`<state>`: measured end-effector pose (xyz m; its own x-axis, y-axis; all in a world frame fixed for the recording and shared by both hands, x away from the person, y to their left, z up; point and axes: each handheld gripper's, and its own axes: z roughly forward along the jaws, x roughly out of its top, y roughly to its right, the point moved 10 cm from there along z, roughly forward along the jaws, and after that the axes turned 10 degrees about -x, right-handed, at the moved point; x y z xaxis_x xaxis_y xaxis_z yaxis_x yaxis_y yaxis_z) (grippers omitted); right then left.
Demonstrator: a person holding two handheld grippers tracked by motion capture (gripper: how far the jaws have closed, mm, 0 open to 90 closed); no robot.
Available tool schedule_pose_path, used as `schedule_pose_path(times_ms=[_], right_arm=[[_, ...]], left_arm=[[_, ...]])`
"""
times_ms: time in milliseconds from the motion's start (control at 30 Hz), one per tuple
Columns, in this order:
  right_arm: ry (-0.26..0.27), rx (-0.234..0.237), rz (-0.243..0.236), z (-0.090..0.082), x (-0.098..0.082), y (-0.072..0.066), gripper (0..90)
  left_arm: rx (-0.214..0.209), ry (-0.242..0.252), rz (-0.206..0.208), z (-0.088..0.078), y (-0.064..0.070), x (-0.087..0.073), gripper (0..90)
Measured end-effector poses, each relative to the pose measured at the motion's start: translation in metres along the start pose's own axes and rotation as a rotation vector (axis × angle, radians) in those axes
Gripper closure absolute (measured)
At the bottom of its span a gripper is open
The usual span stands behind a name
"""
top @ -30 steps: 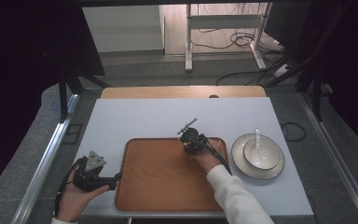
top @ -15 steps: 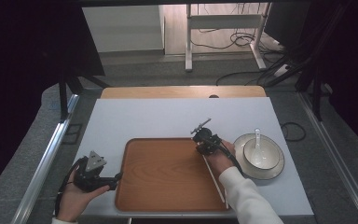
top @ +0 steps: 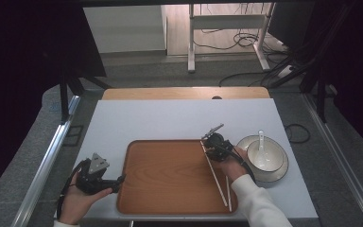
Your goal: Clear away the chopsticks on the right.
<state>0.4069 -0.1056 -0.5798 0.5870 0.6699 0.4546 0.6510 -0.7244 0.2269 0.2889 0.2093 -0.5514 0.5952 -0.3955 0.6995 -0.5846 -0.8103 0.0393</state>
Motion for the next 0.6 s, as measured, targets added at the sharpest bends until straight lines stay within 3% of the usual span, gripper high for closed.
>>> schedule_pose_path(times_ms=[233,600], right_arm=[[-0.020,0.025,-0.035,0.002,-0.004,-0.012,89.8],[-0.042,-0.008,-0.011,-0.001,-0.019,0.003,89.8]], left_arm=[[0.001,0.000,0.000,-0.001,0.000,0.000,12.9],[-0.001,0.000,0.001,0.001,0.001,0.000,12.9]])
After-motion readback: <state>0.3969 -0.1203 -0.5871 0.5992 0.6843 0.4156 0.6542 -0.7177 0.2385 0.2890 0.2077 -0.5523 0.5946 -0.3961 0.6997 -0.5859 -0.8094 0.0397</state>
